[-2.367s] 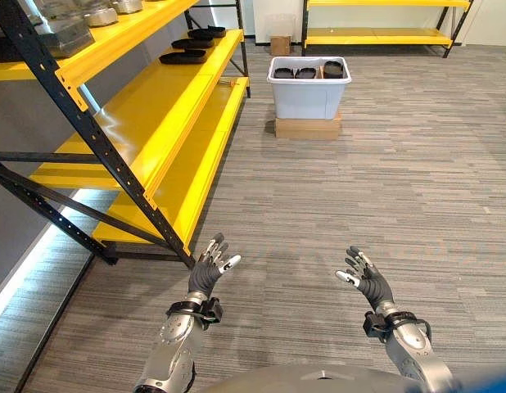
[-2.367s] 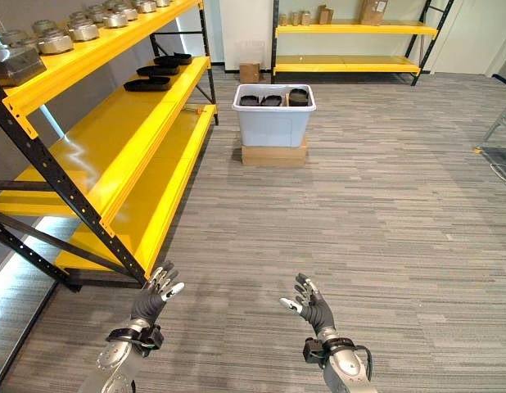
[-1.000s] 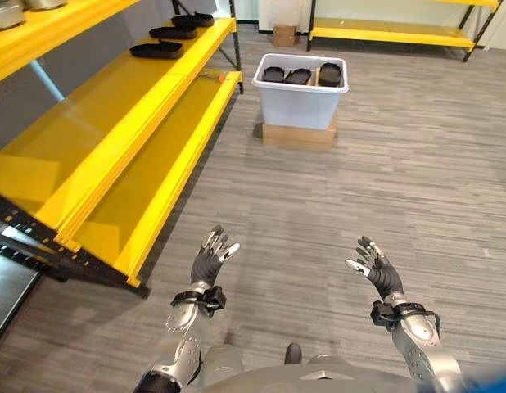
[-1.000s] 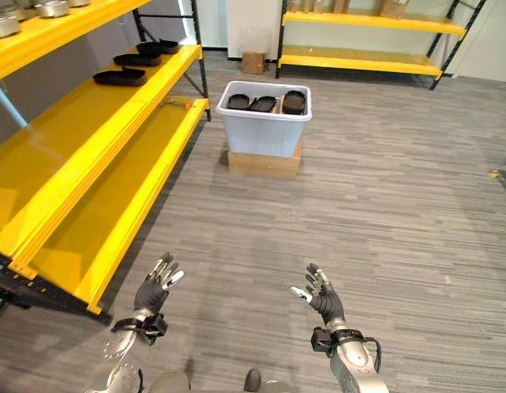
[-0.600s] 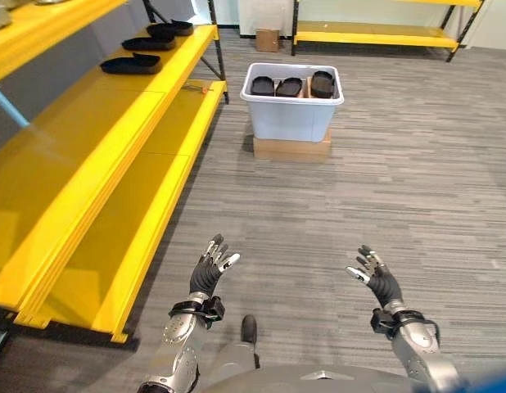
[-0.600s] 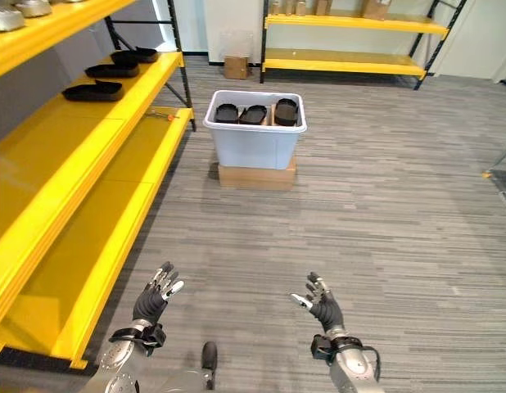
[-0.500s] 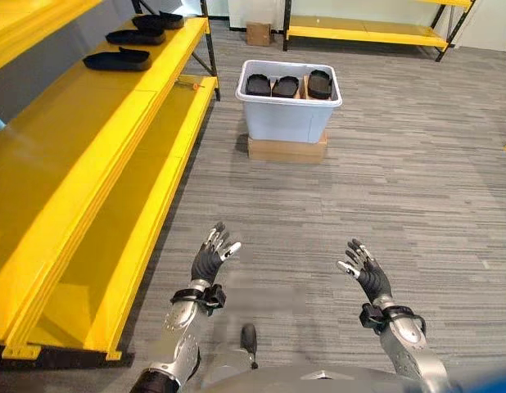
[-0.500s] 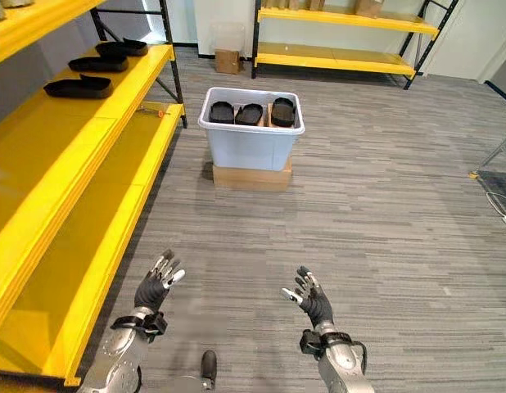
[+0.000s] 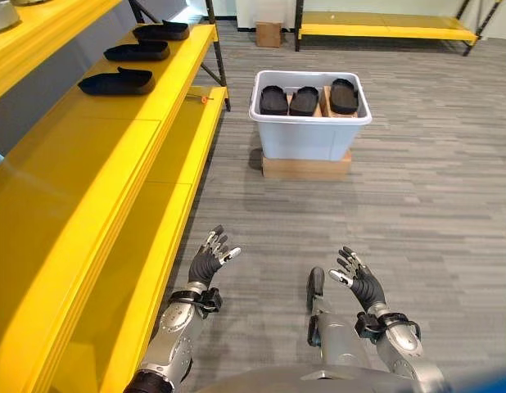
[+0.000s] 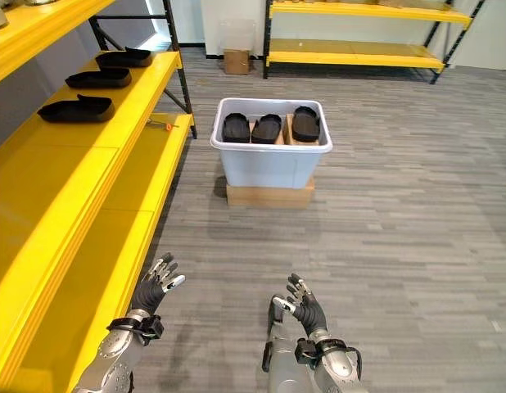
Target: Move parts from the plastic box to the shelf.
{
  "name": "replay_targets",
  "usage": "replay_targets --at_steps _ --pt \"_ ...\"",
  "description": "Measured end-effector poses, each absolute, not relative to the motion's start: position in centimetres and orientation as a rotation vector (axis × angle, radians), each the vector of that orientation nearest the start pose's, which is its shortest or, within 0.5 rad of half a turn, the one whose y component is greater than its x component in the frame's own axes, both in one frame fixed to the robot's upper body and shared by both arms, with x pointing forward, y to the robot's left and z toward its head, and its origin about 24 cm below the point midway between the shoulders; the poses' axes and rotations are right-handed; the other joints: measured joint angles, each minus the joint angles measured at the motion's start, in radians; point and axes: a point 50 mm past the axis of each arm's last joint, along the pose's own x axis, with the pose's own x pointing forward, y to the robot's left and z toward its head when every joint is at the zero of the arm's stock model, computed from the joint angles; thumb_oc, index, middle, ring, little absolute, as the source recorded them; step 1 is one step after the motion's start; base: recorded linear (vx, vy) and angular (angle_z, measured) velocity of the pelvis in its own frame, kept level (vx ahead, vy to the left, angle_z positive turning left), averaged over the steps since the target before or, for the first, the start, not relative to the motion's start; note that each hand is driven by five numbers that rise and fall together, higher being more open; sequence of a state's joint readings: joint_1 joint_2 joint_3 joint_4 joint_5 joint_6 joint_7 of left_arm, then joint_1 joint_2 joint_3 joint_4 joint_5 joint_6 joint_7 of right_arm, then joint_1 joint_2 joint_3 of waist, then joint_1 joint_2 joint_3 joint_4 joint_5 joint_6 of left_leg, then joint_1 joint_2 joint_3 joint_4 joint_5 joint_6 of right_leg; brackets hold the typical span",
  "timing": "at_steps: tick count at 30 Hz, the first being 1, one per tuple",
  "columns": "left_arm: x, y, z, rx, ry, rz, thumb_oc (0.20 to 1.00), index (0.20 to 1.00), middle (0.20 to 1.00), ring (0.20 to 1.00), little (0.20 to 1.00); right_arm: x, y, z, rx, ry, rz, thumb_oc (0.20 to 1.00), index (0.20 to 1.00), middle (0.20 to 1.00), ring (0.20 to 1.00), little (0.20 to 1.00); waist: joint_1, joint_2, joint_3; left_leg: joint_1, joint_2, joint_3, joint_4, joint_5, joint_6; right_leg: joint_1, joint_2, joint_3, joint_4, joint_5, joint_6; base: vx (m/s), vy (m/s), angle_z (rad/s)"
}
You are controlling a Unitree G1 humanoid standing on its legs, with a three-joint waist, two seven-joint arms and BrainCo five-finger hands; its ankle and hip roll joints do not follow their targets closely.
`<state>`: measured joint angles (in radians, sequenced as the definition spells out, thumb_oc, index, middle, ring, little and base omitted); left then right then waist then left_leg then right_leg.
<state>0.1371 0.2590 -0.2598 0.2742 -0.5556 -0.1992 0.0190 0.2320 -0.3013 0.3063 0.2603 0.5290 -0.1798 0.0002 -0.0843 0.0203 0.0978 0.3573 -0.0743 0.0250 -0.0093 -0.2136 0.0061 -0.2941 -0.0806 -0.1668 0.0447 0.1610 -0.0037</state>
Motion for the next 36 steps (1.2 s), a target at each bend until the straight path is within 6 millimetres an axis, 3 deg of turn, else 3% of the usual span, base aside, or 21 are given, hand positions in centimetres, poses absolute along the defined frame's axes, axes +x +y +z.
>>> replay_targets --at_steps 1,2,5,6,7,8,9,12,14,15,16,18,19,21,22,24,25,27,30,34,36 --pt "20.3 16.2 -3.8 -0.295 0.283 -0.038 1.0 1.0 1.0 1.0 1.0 17.3 -17.4 -5.4 0.223 0.392 0.055 1.0 1.0 1.0 1.0 1.0 -0.009 0.015 -0.01 0.006 0.014 -0.009 0.027 0.001 -0.012 0.015 0.009 0.0 0.012 0.036 -0.035 0.34 -0.233 0.35" --pt "20.3 15.6 -3.7 -0.311 0.275 -0.051 1.0 1.0 1.0 1.0 1.0 17.9 -17.9 -5.1 0.218 0.376 0.045 1.0 1.0 1.0 1.0 1.0 -0.002 0.029 -0.011 -0.029 0.028 0.017 0.125 0.02 -0.053 0.039 0.022 0.01 0.02 0.025 -0.071 0.34 -0.234 0.25" --pt "20.8 15.8 -3.1 -0.301 0.249 -0.064 1.0 1.0 1.0 1.0 1.0 19.2 -18.7 -4.0 0.193 0.323 0.05 1.0 1.0 1.0 1.0 1.0 0.0 0.018 -0.005 -0.102 0.111 0.022 0.217 0.011 -0.074 0.118 0.046 0.003 0.021 -0.047 -0.088 0.26 -0.241 0.04" --pt "21.3 16.0 -2.7 -0.287 0.232 -0.072 1.0 1.0 1.0 1.0 1.0 19.5 -18.8 -3.8 0.196 0.31 0.047 1.0 1.0 1.0 1.0 1.0 -0.005 0.008 0.0 -0.137 0.138 0.019 0.216 0.049 -0.081 0.14 0.056 -0.001 0.025 -0.078 -0.077 0.37 -0.453 -0.3" --pt "21.3 16.5 -2.6 -0.274 0.229 -0.066 1.0 1.0 1.0 1.0 1.0 19.8 -19.0 -3.7 0.189 0.306 0.051 1.0 1.0 1.0 1.0 1.0 0.0 -0.01 0.001 -0.222 0.159 0.006 0.432 0.077 -0.119 0.167 0.078 0.0 0.037 -0.121 -0.081 0.27 -0.357 -0.27" --pt "21.2 16.6 -2.7 -0.271 0.234 -0.064 1.0 1.0 1.0 1.0 1.0 19.6 -19.0 -3.8 0.189 0.313 0.05 1.0 1.0 1.0 1.0 1.0 0.006 -0.019 -0.003 -0.255 0.161 0.006 0.516 0.111 -0.135 0.18 0.08 0.003 0.035 -0.136 -0.085 0.23 -0.327 -0.42" --pt "21.1 16.7 -2.8 -0.275 0.239 -0.063 1.0 1.0 1.0 1.0 1.0 18.8 -19.1 -4.3 0.192 0.337 0.042 1.0 1.0 1.0 1.0 1.0 0.015 -0.046 0.002 -0.314 0.164 0.011 0.66 0.194 -0.134 0.214 0.077 0.019 0.026 -0.146 -0.095 0.1 -0.133 -0.2" --pt "21.0 17.0 -2.8 -0.266 0.24 -0.063 1.0 1.0 1.0 1.0 1.0 18.4 -18.9 -4.6 0.198 0.353 0.037 1.0 1.0 1.0 1.0 1.0 0.025 -0.081 0.022 -0.416 0.177 0.028 0.788 0.147 -0.117 0.268 0.074 0.028 0.003 -0.161 -0.114 0.11 -0.085 -0.08" --pt "21.2 16.9 -2.7 -0.273 0.24 -0.063 1.0 1.0 1.0 1.0 1.0 18.9 -19.7 -4.2 0.197 0.324 -0.012 1.0 1.0 1.0 1.0 1.0 0.051 -0.105 0.053 -0.64 0.181 0.056 0.703 0.122 -0.103 0.308 0.04 0.043 -0.015 -0.226 -0.131 0.5 0.084 0.16" --pt "20.9 17.0 -3.0 -0.273 0.249 -0.059 1.0 1.0 1.0 1.0 1.0 19.2 -20.0 -4.0 0.193 0.315 -0.023 1.0 1.0 1.0 1.0 1.0 0.08 -0.108 0.064 -0.666 0.176 0.096 0.469 0.138 -0.079 0.325 0.024 0.06 -0.041 -0.231 -0.1 0.46 0.172 -0.02" --pt "20.2 17.2 -3.4 -0.273 0.272 -0.047 1.0 1.0 1.0 1.0 1.0 19.3 -20.1 -4.0 0.186 0.312 -0.021 1.0 1.0 1.0 1.0 1.0 0.095 -0.09 0.068 -0.647 0.176 0.107 0.266 0.156 -0.074 0.349 0.031 0.066 -0.068 -0.221 -0.092 0.31 0.112 -0.41" --pt "19.1 17.6 -4.3 -0.271 0.317 -0.023 1.0 1.0 1.0 1.0 1.0 19.3 -20.2 -4.3 0.172 0.329 -0.017 1.0 1.0 1.0 1.0 1.0 0.108 -0.036 0.068 -0.626 0.185 0.033 0.024 0.215 -0.107 0.428 0.057 0.081 -0.109 -0.238 -0.061 0.3 0.1 -0.47" --pt "18.8 17.6 -4.5 -0.273 0.324 -0.019 1.0 1.0 1.0 1.0 1.0 18.7 -20.3 -4.8 0.169 0.353 -0.021 1.0 1.0 1.0 1.0 1.0 0.115 -0.011 0.061 -0.618 0.181 0.011 0.025 0.213 -0.107 0.459 0.062 0.101 -0.113 -0.246 -0.049 0.3 0.114 -0.55" --pt "18.7 17.6 -4.6 -0.275 0.328 -0.018 1.0 1.0 1.0 1.0 1.0 18.5 -20.3 -4.9 0.17 0.359 -0.021 1.0 1.0 1.0 1.0 1.0 0.119 0.001 0.051 -0.617 0.181 0.01 0.057 0.212 -0.098 0.468 0.058 0.118 -0.114 -0.259 -0.042 0.22 0.114 -0.55" --pt "18.8 17.6 -4.5 -0.279 0.324 -0.018 1.0 1.0 1.0 1.0 1.0 17.6 -19.9 -5.4 0.176 0.388 -0.006 1.0 1.0 1.0 1.0 1.0 0.12 0.02 0.019 -0.575 0.153 0.016 0.08 0.244 -0.075 0.49 0.04 0.155 -0.111 -0.29 0.016 0.25 0.151 -0.72" --pt "19.3 18.0 -4.0 -0.27 0.298 -0.013 1.0 1.0 1.0 1.0 1.0 16.8 -18.8 -6.0 0.197 0.422 0.028 1.0 1.0 1.0 1.0 1.0 0.101 -0.039 0.011 -0.54 0.102 0.048 0.059 0.282 -0.058 0.502 -0.027 0.164 -0.092 -0.308 0.062 0.28 0.183 -0.61" --pt "19.7 18.3 -3.6 -0.258 0.283 -0.015 1.0 1.0 1.0 1.0 1.0 16.4 -18.1 -6.3 0.221 0.436 0.035 1.0 1.0 1.0 1.0 1.0 0.093 -0.074 0.0 -0.508 0.072 0.062 0.027 0.34 -0.001 0.501 -0.057 0.148 -0.067 -0.326 0.083 0.26 0.166 -0.34" --pt "20.2 18.4 -3.2 -0.25 0.264 -0.022 1.0 1.0 1.0 1.0 1.0 16.7 -17.4 -6.1 0.243 0.422 0.044 1.0 1.0 1.0 1.0 1.0 0.093 -0.099 -0.01 -0.488 0.045 0.081 0.009 0.32 0.024 0.495 -0.084 0.122 -0.036 -0.323 0.089 0.24 0.165 -0.25" --pt "20.7 18.4 -2.8 -0.242 0.248 -0.032 1.0 1.0 1.0 1.0 1.0 17.6 -16.8 -5.6 0.26 0.392 0.06 1.0 1.0 1.0 1.0 1.0 0.097 -0.094 -0.007 -0.445 0.031 0.09 -0.006 0.302 0.059 0.481 -0.1 0.121 0.031 -0.33 0.112 0.21 0.16 -0.07" --pt "20.5 18.2 -3.0 -0.236 0.258 -0.043 1.0 1.0 1.0 1.0 1.0 18.5 -16.3 -5.1 0.259 0.364 0.09 1.0 1.0 1.0 1.0 1.0 0.099 -0.05 -0.016 -0.378 0.017 0.088 -0.028 0.27 0.09 0.394 -0.113 0.127 0.315 -0.327 0.127 0.14 0.162 0.09" --pt "20.4 18.0 -3.1 -0.221 0.266 -0.06 1.0 1.0 1.0 1.0 1.0 18.3 -16.1 -5.2 0.264 0.372 0.1 1.0 1.0 1.0 1.0 1.0 0.088 -0.039 -0.016 -0.356 0.001 0.061 -0.026 0.256 0.111 0.251 -0.129 0.158 0.619 -0.298 0.189 0.11 0.181 0.38"
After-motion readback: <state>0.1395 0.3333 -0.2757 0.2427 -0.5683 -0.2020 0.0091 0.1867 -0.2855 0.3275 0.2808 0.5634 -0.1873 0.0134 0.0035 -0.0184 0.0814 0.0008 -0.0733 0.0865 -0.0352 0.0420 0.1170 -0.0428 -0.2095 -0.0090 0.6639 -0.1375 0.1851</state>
